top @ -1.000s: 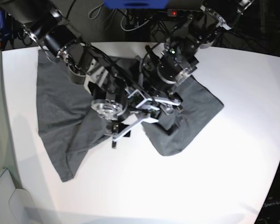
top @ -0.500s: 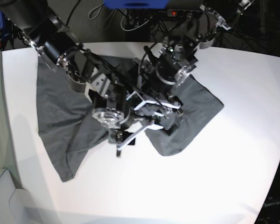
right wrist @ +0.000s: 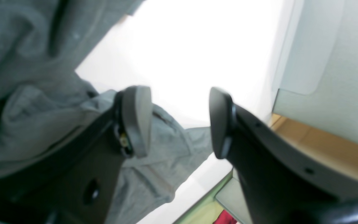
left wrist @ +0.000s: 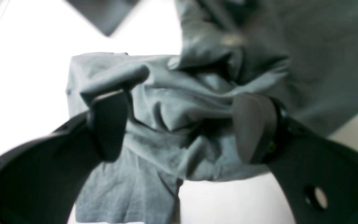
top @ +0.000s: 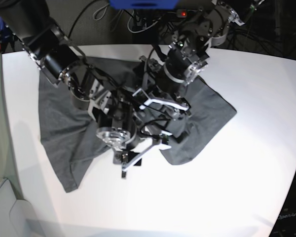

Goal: Layout the t-shirt on the table in an organized manner, then fold the t-shirt properly
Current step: 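Release the left gripper and pull it back toward its side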

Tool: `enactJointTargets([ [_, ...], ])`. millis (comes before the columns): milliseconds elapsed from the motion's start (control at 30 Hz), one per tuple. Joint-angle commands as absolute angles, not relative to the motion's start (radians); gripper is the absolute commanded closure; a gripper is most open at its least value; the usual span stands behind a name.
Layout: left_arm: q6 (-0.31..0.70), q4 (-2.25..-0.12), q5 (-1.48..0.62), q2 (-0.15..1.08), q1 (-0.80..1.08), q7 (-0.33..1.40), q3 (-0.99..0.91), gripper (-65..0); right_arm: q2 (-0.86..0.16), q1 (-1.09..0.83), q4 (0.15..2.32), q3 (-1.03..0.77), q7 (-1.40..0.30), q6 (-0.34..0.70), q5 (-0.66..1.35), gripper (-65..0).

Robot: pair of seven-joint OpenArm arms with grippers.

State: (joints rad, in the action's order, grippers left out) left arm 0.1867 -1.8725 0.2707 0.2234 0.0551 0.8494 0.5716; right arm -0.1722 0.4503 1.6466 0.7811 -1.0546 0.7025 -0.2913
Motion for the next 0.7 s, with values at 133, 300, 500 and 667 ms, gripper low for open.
enactJointTargets([
  [133, 0.182, -1.896, 0.280, 0.239, 0.067, 0.829, 0.559, -51.8, -0.191, 0.487, 1.662, 0.774, -1.047, 0.698, -0.298, -30.6],
  [300, 0.179, -1.948, 0.277, 0.278, 0.074, 0.832, 0.558, -51.8, -0.194, 0.487, 1.662, 0.737, -1.047, 0.698, -0.298, -30.6],
  [500, 0.173, -1.962, 0.277, 0.332, 0.111, 0.828, 0.553, -51.7, -0.193, 0.483, 1.662, 0.680, -1.049, 0.698, -0.298, -30.6],
  [667, 0.182, -1.962, 0.272, 0.344, 0.162, 0.826, 0.447, -51.3, -0.200, 0.441, 1.662, 0.685, -1.050, 0.698, -0.298, -30.6],
])
